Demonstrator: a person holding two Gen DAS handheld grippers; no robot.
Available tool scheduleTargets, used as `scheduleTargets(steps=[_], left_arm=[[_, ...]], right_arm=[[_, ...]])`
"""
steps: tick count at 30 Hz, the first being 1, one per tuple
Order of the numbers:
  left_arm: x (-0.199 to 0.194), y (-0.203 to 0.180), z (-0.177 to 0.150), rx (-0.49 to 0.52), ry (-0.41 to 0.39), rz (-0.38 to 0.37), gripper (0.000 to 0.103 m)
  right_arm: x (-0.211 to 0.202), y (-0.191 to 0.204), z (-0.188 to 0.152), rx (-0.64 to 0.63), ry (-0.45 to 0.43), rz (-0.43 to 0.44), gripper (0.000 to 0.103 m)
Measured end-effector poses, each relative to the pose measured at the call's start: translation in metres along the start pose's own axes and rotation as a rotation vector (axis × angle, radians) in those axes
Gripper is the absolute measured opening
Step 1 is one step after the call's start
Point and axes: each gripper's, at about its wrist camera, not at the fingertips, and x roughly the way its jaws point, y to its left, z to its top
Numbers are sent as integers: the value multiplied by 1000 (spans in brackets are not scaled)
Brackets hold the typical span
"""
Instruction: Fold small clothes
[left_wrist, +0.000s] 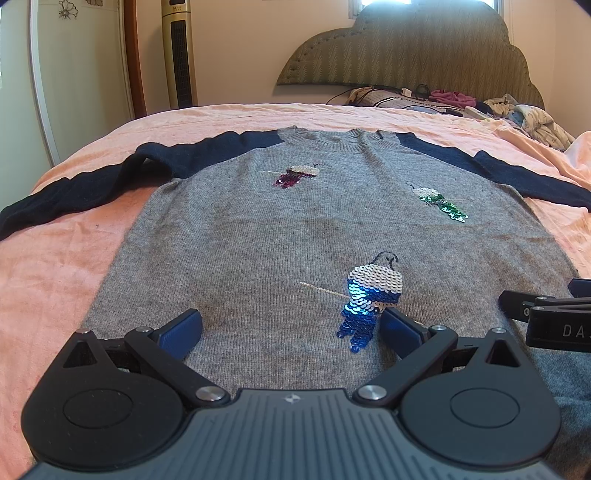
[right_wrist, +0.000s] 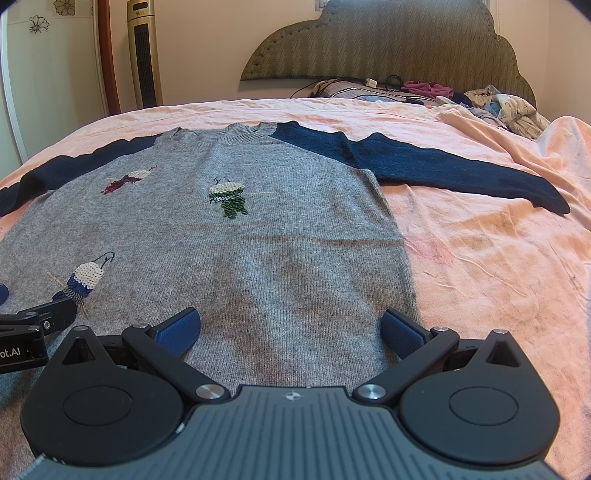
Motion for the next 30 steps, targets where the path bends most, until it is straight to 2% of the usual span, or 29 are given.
scheduleTargets(steps=[18,20,21,23,25,27,30], left_arm=[[0,0,0,-1,0,-1,103],[0,1,0,-1,0,-1,103],[0,0,0,-1,0,-1,103],[0,1,0,-1,0,-1,103],[0,1,0,-3,-1,-3,103],[-1,0,0,-4,-1,-5,103],[-1,0,0,-5,-1,-5,103]], right_arm=[[0,0,0,2,3,-3,103],[-1,-3,4,-9,19,23,103],[-2,-10,9,-11,27,72,103],[-12,-37,24,68,-23,176,103],[-26,-83,42,211,-141,226,103],[-28,-140,62,369,-233,259,103],[-5,-242,80,666,-291,359,103]])
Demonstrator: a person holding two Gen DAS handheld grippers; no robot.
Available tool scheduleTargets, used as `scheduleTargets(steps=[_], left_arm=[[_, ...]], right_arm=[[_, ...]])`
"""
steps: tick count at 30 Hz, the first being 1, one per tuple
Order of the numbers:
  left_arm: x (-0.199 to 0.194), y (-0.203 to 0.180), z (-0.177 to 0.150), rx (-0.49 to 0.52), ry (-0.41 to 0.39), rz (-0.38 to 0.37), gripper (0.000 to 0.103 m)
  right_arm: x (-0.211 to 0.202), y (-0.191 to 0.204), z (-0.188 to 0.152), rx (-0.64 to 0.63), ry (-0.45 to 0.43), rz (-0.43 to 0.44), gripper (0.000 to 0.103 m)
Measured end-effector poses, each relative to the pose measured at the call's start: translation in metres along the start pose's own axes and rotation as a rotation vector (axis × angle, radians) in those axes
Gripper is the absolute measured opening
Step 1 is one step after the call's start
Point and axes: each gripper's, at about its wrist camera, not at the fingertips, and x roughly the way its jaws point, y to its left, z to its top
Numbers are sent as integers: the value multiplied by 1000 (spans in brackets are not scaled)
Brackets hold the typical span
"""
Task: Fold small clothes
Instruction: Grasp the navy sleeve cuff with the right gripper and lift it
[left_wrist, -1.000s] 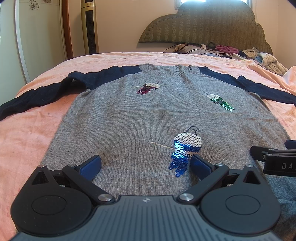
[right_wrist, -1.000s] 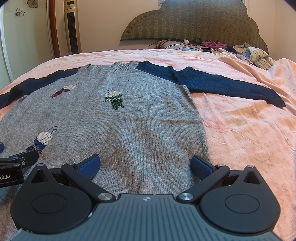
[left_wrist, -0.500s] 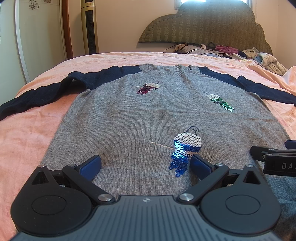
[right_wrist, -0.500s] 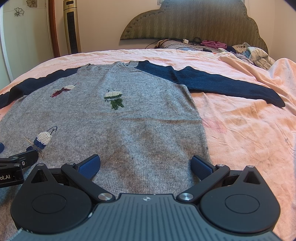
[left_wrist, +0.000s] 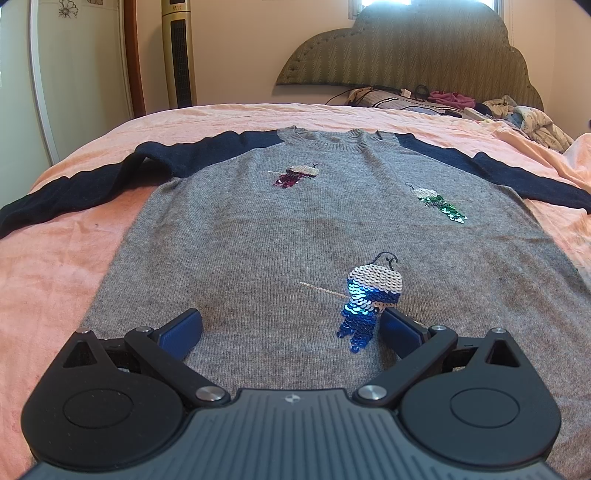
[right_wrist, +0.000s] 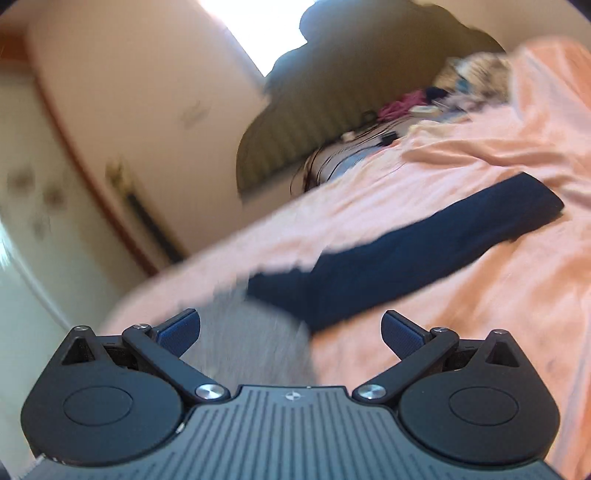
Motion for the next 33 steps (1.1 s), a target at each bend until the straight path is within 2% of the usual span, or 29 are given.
scheduleTargets(steps=[3,6,10,15,16,18,19,21,24,27,30,31,33], left_arm=[[0,2,0,-4,0,-4,103],[0,3,0,-5,0,-5,103],[0,4,0,-6,0,-7,103],[0,3,0,-6,-1,-7,103],[0,4,0,-7,-1,-8,103],[0,3,0,-9,-1,-10,103],[0,4,0,-11,-1,-12,103],[0,5,0,-15,-3,-16,103],[0,6,0,-23,-5,-22,103],[0,8,0,-25,-6,-25,103],[0,8,0,-26,-6,-26,103],[0,8,0,-25,-6,-26,103],[0,8,0,-24,-5,-26,103]], right_arm=[[5,-77,48,291,-80,-84,101],[9,-127,67,414,-136,-179,93],[25,-157,65,444,-130,-266,90],[42,-165,63,406,-166,-301,81],[46,-164,61,387,-167,-310,72],[59,-164,71,353,-129,-330,41],[63,-164,70,348,-112,-333,13],[63,-148,71,329,-144,-314,14],[67,-86,65,210,-143,-162,14],[95,-4,39,46,-43,10,15],[134,63,-9,-42,108,159,15],[149,83,-26,-63,161,190,15],[176,109,-62,-102,239,196,15]])
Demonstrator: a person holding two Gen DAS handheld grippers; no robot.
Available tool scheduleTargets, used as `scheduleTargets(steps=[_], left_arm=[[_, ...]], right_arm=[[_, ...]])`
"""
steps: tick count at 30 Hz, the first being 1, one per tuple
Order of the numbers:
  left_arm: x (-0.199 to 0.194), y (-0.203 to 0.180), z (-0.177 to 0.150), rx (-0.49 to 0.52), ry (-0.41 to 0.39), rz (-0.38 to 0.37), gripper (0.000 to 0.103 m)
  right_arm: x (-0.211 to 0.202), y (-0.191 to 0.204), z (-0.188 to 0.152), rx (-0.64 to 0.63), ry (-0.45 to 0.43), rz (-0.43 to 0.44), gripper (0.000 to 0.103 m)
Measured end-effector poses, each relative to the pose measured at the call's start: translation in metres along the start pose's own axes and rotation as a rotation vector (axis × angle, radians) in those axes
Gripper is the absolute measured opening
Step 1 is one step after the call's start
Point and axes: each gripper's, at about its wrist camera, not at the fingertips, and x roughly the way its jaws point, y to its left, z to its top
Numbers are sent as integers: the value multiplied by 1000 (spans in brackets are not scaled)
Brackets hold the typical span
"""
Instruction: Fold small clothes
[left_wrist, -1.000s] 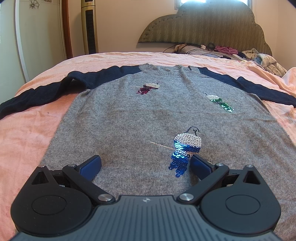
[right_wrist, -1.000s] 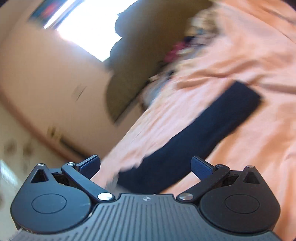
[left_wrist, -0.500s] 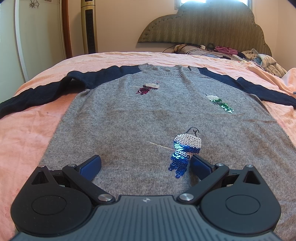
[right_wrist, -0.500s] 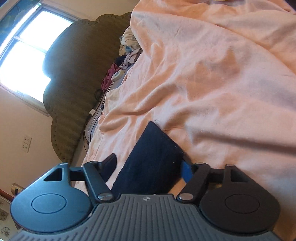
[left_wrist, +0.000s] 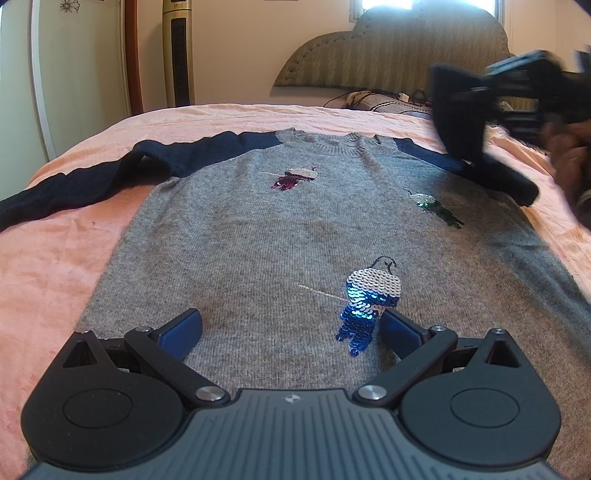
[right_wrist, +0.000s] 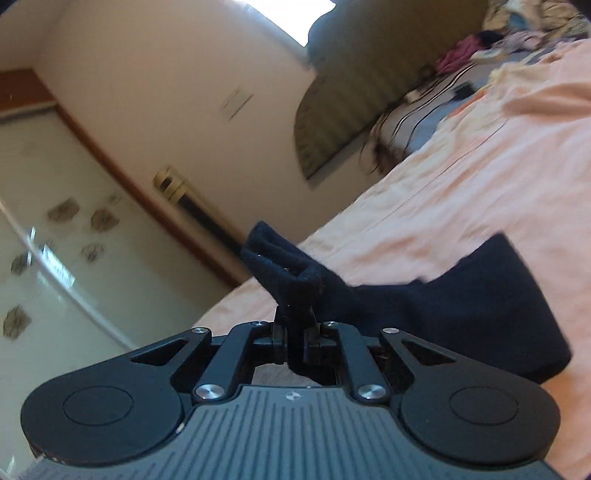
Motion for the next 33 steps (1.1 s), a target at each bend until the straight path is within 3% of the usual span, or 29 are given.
scheduleTargets(steps=[3,4,5,6,8,11,15,16,21,24,26,27,28,30,33], left_arm=[[0,0,0,5,1,-2,103],[-1,0,0,8,2,-2,103],[-1,0,0,11,2,-3,103],[-2,0,0,14,3,-4,103],[-7,4,3,12,13,-34,103],[-12,24,24,-145,28,-195,103],[24,39,74,-312,99,-330,103],[38,40,85,-336,105,-350,103],[107,35,118,-494,213,-418,103],[129,16,127,-469,207,-372,103],[134,1,133,-407,182,-296,83],[136,-6,136,-366,186,-258,42],[139,-10,139,-325,206,-204,11],[140,-12,146,-296,213,-190,6],[113,-5,163,-243,95,-186,6]], right_arm=[[32,14,-32,22,68,-25,18],[36,14,-35,17,76,-69,27],[31,16,-42,28,79,-104,56],[20,16,-47,50,60,-103,66],[-12,9,-59,95,14,-10,67],[-56,-7,-78,125,15,50,67],[-79,-32,-102,101,53,8,66],[-83,-34,-105,93,35,20,61],[-75,-32,-107,61,31,78,74],[-74,-30,-108,47,31,96,79],[-76,-32,-107,64,21,111,80],[-77,-34,-107,76,15,120,80],[-77,-35,-107,85,11,127,80],[-78,-35,-107,89,9,132,80],[-77,-35,-108,84,10,129,80]])
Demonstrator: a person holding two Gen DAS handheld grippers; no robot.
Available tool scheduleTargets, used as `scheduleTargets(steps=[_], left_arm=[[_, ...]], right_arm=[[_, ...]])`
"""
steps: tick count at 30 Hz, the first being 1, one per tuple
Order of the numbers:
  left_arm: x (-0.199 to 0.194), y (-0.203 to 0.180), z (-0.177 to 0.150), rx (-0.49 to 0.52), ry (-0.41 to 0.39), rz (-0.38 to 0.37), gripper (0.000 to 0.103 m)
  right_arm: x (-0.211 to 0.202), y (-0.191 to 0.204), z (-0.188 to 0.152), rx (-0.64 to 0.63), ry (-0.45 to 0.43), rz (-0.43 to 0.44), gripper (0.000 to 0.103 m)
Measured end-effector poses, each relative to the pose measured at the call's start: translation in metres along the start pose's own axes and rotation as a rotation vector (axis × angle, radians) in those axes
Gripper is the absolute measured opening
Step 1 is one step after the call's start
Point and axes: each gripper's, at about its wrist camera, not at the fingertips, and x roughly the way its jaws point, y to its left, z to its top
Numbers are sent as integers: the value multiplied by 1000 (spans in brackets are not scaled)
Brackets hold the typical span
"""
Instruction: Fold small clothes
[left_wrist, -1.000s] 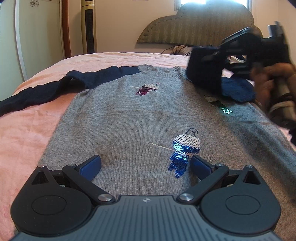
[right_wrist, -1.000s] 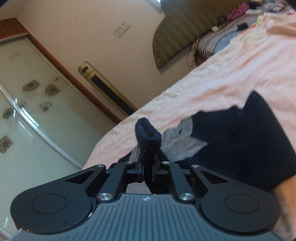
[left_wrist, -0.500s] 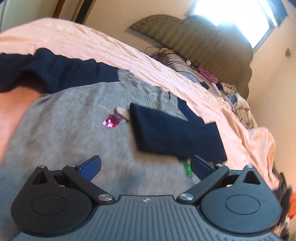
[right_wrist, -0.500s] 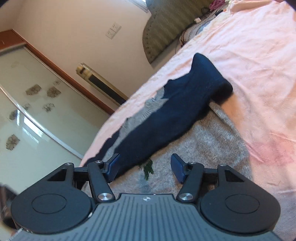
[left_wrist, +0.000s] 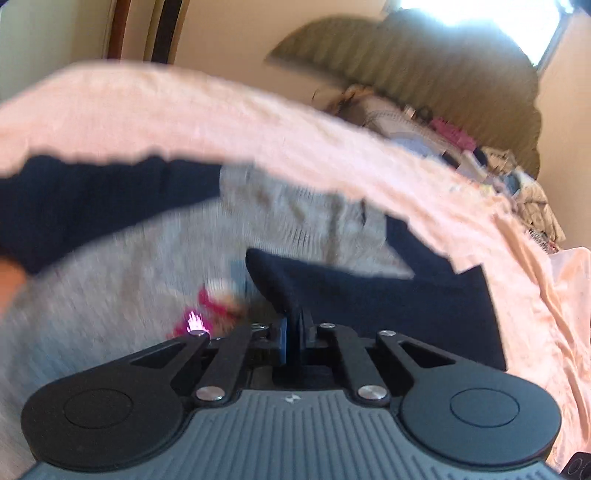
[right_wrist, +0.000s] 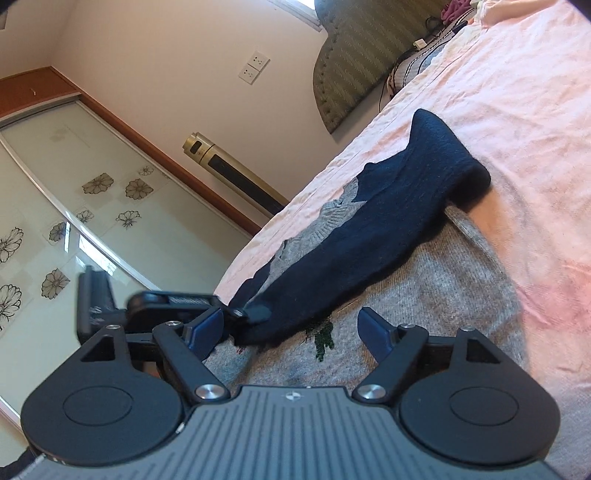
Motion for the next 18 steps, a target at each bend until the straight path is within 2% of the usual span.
scheduleTargets(steps=[2,4,5,7,10,13,15,16,17,18], left_arm=[[-21,2,9,45,-77,27,6],[-31,13,15,54,-102,67,5],[-29,20,15,61,-87,82,5],[-16,31,10,107,-4,139,6],[-9,53,-6,81,45,207,7],[-32,60,-13,39,-33,165,7],[-39,52,-13,57,-100,130,8],[-38,46,-13,79,-111,115,10],[-32,40,-12,100,-102,104,12],[-21,34,-12,111,-74,89,14]], right_arm=[[0,0,0,-1,0,0,80],[0,1,0,-5,1,-2,81],[1,2,0,-7,2,-1,81],[1,3,0,-11,4,-2,82],[2,4,0,-17,9,-8,82],[3,15,12,-27,28,-72,85],[7,27,33,-67,6,-94,89],[13,32,46,-91,-13,-127,99],[23,37,60,-116,-26,-158,103],[36,40,72,-147,-17,-177,103]])
